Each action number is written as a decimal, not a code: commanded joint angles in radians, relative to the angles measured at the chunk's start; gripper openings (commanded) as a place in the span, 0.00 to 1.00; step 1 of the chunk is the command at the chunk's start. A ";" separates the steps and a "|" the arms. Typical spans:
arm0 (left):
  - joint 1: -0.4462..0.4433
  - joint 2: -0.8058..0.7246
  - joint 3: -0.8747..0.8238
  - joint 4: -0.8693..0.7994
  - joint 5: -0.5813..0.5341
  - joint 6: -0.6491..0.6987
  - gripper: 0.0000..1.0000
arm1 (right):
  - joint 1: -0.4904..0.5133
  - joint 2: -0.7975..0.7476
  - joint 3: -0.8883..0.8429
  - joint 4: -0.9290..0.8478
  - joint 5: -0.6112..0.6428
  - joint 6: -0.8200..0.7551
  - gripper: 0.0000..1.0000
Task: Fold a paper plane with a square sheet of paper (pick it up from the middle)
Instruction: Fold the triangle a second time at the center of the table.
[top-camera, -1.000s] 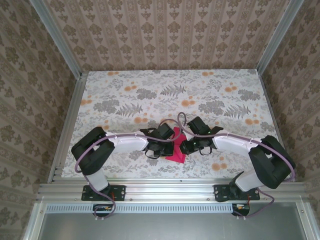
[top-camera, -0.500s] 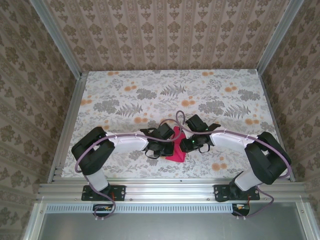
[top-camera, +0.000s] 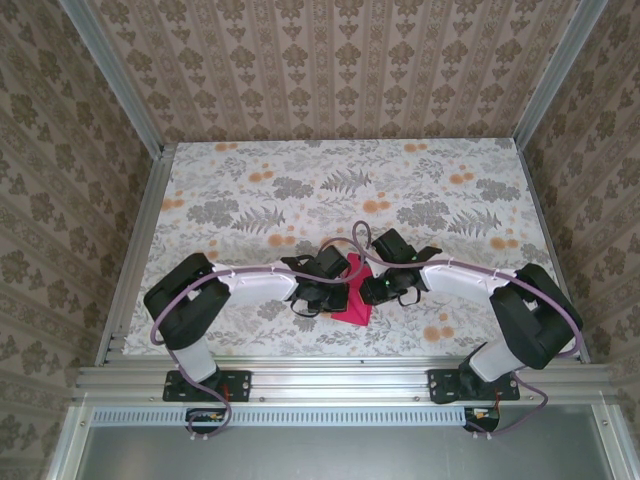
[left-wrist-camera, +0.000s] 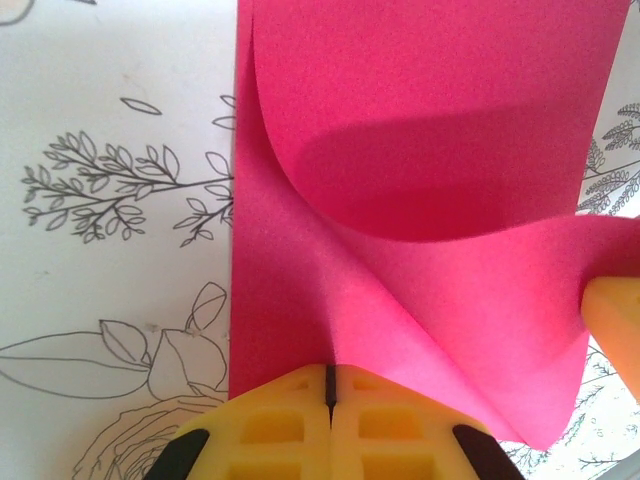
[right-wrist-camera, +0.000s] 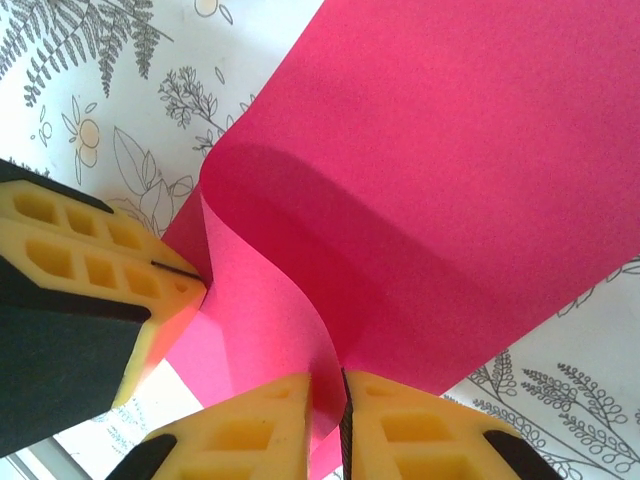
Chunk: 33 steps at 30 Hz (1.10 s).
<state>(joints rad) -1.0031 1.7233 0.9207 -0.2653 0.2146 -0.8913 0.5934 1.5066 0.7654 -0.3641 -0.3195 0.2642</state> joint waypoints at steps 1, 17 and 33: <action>-0.008 0.032 0.018 -0.060 -0.030 0.033 0.04 | -0.004 -0.010 0.002 -0.045 -0.007 0.004 0.17; -0.013 0.035 0.029 -0.066 -0.031 0.037 0.05 | -0.004 0.041 0.044 -0.061 0.057 0.007 0.17; -0.016 0.035 0.030 -0.075 -0.035 0.037 0.05 | -0.004 0.063 0.052 -0.070 0.088 0.004 0.18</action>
<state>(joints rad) -1.0084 1.7329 0.9386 -0.2886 0.2043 -0.8772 0.5934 1.5578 0.7975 -0.4095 -0.2573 0.2646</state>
